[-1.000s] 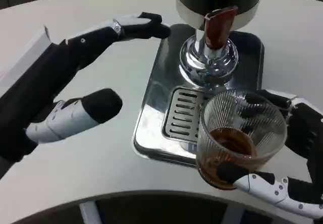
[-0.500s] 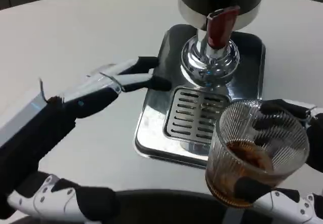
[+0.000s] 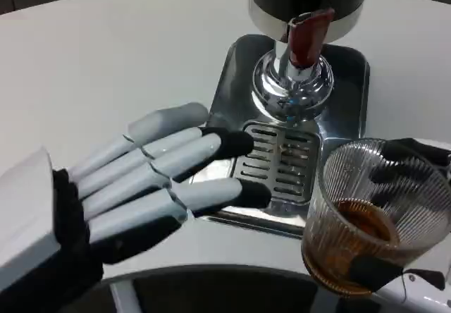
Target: Grasp the cup under the faucet to collect the drink, then remove the cup.
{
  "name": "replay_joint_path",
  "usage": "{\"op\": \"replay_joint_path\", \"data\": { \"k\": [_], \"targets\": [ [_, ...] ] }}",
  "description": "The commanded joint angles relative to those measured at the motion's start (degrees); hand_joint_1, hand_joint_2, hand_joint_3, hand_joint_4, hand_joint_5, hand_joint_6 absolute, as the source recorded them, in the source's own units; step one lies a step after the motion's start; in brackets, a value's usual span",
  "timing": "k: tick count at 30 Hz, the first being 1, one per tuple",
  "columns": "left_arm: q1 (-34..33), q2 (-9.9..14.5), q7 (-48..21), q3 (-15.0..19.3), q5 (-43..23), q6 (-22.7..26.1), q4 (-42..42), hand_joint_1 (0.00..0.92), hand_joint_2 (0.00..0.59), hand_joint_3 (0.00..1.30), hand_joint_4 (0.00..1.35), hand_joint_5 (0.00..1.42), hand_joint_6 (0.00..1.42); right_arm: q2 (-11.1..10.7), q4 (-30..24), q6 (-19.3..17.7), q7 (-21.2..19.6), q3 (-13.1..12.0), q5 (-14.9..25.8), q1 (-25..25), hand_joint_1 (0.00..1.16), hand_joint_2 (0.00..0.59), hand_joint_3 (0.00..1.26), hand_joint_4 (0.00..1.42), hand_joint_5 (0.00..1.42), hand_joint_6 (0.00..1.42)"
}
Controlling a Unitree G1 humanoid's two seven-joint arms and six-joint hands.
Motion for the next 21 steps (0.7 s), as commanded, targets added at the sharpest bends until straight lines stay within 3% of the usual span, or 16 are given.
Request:
{"op": "replay_joint_path", "data": {
  "k": [1,10,21],
  "targets": [
    [2.8,3.0,-1.5,0.3,-1.1,-4.6,1.1,0.000,0.060,0.15,0.00,0.04,0.00,-0.4,-2.8,0.1,0.9,-1.4,2.8,0.9,0.95,0.180,0.68,0.77,0.85,0.71],
    [9.4,8.9,-3.6,0.7,-3.5,-11.4,2.9,0.000,0.060,0.05,0.00,0.01,0.00,-2.4,-3.8,-1.3,2.3,-5.4,6.6,2.9,0.95,0.177,0.68,0.77,0.85,0.71],
    [13.8,11.0,-2.9,2.6,-5.6,-14.0,2.6,0.000,0.069,0.02,0.00,0.02,0.00,-3.7,-3.8,-3.3,2.0,-5.8,7.9,3.8,0.95,0.182,0.69,0.78,0.86,0.71]
  ]
}}
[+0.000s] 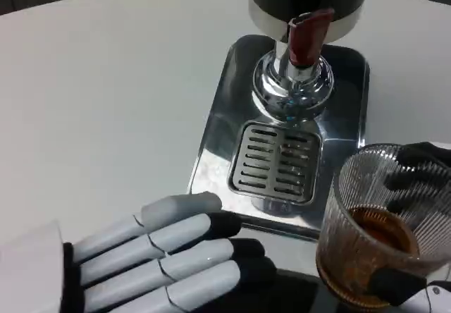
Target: Grasp the cup under the faucet to collect the drink, then remove the cup.
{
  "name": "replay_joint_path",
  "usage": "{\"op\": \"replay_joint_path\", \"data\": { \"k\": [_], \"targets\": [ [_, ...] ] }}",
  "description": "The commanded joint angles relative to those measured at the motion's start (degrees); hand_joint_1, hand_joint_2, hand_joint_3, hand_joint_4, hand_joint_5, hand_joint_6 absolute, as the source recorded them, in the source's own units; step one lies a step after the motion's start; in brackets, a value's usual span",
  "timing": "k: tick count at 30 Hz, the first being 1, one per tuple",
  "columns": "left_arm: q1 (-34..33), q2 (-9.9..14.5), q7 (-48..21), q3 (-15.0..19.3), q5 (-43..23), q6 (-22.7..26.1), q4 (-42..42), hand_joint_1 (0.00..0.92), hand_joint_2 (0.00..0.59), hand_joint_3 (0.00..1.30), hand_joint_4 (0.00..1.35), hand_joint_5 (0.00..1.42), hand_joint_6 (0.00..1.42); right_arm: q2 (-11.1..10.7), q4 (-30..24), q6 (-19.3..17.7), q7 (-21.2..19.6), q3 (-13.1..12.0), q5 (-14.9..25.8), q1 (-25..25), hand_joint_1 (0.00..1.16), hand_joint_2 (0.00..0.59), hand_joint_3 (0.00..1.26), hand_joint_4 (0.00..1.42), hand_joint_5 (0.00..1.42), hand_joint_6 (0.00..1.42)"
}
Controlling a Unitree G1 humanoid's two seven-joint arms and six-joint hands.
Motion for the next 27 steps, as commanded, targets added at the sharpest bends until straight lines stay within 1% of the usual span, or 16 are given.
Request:
{"op": "replay_joint_path", "data": {
  "k": [1,8,13,19,27],
  "targets": [
    [1.7,1.4,-0.6,1.3,-1.1,-2.0,-0.5,0.000,0.070,0.01,0.00,0.03,0.00,-0.4,-1.5,-3.2,-0.3,0.3,1.7,0.4,0.95,0.182,0.69,0.78,0.86,0.71],
    [2.7,1.5,-0.3,2.6,-2.0,-2.5,-0.5,0.000,0.074,0.01,0.00,0.03,0.00,-1.4,-1.5,-3.6,-0.7,1.4,1.5,0.0,0.95,0.177,0.70,0.78,0.87,0.74],
    [2.5,1.4,-0.3,3.0,-2.1,-2.3,-0.3,0.000,0.076,0.01,0.00,0.04,0.00,-1.8,-1.5,-3.2,-0.8,1.6,1.5,-0.6,0.95,0.176,0.70,0.78,0.87,0.74],
    [2.1,1.4,-0.3,3.2,-2.0,-2.1,0.1,0.000,0.080,0.02,0.00,0.04,0.00,-2.4,-1.5,-2.8,-0.8,2.6,1.1,-1.1,0.95,0.176,0.70,0.79,0.87,0.74],
    [0.9,1.4,-0.1,3.5,-1.6,-1.6,0.6,0.000,0.077,0.02,0.00,0.04,0.00,-3.8,-1.5,-1.5,-0.9,4.0,0.3,-2.7,0.95,0.176,0.71,0.79,0.87,0.75]
  ]
}}
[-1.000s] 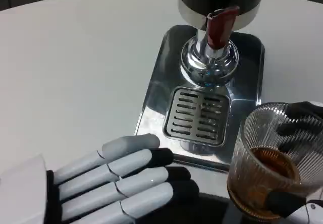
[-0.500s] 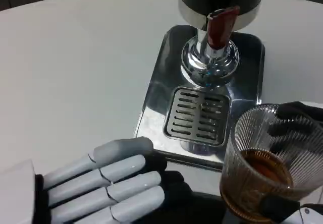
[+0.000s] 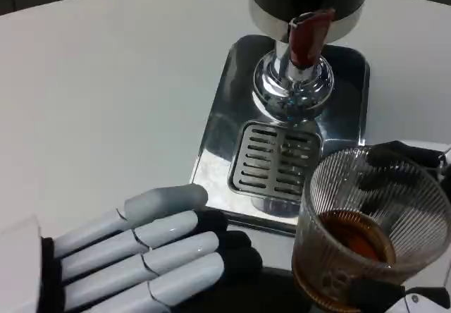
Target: Grasp the cup under the faucet to collect the drink, then remove the cup.
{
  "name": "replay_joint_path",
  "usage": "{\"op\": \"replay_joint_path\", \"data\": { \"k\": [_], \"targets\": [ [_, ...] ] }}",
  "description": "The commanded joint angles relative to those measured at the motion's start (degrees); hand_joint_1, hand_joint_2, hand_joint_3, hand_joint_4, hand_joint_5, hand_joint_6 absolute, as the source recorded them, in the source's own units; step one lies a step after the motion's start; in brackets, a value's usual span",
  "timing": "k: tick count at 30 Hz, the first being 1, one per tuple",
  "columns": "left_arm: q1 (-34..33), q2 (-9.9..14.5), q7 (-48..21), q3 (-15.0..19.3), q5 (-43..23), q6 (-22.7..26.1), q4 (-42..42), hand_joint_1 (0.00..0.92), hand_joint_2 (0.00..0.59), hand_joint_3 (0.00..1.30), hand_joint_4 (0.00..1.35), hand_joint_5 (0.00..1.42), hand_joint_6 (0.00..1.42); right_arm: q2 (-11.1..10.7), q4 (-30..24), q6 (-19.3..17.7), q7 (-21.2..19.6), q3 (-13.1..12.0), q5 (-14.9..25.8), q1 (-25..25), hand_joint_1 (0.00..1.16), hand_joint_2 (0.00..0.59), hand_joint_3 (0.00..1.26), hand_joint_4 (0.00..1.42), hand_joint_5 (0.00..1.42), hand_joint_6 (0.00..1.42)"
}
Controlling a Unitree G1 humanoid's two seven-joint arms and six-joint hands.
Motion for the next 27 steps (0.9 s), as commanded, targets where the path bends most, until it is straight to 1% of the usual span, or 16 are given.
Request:
{"op": "replay_joint_path", "data": {
  "k": [1,10,16,27],
  "targets": [
    [-0.5,0.7,0.0,0.7,0.3,-0.5,0.1,0.000,0.077,0.02,0.00,0.04,0.00,-0.4,-1.5,-0.4,-0.7,0.8,0.5,-1.0,0.95,0.176,0.71,0.79,0.87,0.75],
    [-2.9,0.5,0.2,0.9,0.7,1.6,0.1,0.000,0.073,0.03,0.00,0.04,0.00,-1.6,-1.5,0.7,-1.0,1.4,0.7,-2.5,0.95,0.175,0.71,0.80,0.87,0.75],
    [-3.2,0.0,-0.1,1.3,0.7,2.4,0.0,0.000,0.072,0.03,0.00,0.04,0.00,-2.4,-1.5,1.7,-1.1,1.9,0.9,-3.7,0.95,0.174,0.71,0.80,0.87,0.75],
    [-0.6,-0.7,-0.2,4.0,-0.3,1.4,0.6,0.000,0.072,0.04,0.00,0.05,0.00,-2.5,-1.5,5.1,-1.3,5.3,-0.8,-7.6,0.95,0.176,0.71,0.80,0.87,0.75]
  ]
}}
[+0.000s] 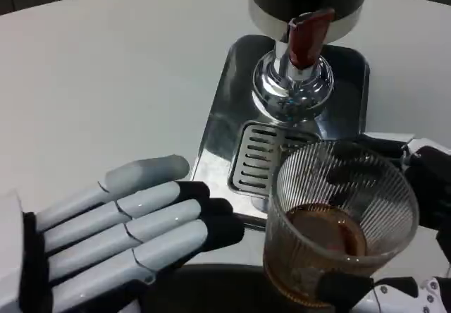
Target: Grasp the cup under the faucet to collect the drink, then remove the cup.
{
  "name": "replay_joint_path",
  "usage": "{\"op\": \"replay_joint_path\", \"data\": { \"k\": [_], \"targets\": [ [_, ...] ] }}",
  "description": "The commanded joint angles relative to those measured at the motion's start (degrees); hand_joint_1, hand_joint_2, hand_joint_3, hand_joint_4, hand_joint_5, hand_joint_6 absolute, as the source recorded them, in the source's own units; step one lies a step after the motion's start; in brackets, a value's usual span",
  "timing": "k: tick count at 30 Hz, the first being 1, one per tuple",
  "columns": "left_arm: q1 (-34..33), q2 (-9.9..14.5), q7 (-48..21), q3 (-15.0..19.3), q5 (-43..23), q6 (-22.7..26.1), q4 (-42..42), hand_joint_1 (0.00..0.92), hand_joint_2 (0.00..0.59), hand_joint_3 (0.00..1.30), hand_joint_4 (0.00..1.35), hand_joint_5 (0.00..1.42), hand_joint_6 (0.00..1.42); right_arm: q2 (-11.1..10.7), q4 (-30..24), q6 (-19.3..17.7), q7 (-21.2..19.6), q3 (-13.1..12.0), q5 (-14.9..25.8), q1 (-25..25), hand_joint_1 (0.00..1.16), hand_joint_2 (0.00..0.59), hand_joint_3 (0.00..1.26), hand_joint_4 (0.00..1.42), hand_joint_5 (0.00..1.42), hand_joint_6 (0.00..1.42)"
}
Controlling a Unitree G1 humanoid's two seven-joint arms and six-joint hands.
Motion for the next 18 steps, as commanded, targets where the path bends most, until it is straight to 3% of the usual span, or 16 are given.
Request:
{"op": "replay_joint_path", "data": {
  "k": [1,18],
  "targets": [
    [1.7,-0.5,-0.2,1.3,-0.2,-1.2,0.2,0.000,0.072,0.04,0.00,0.05,0.00,0.1,-1.5,0.8,-0.6,1.3,-0.2,-1.4,0.95,0.176,0.71,0.80,0.87,0.75],
    [4.7,-1.2,0.0,4.1,-1.0,-2.4,1.2,0.000,0.072,0.05,0.00,0.06,0.00,0.9,-1.5,6.4,-0.2,5.9,-3.0,-6.7,0.95,0.182,0.71,0.80,0.88,0.75]
  ]
}}
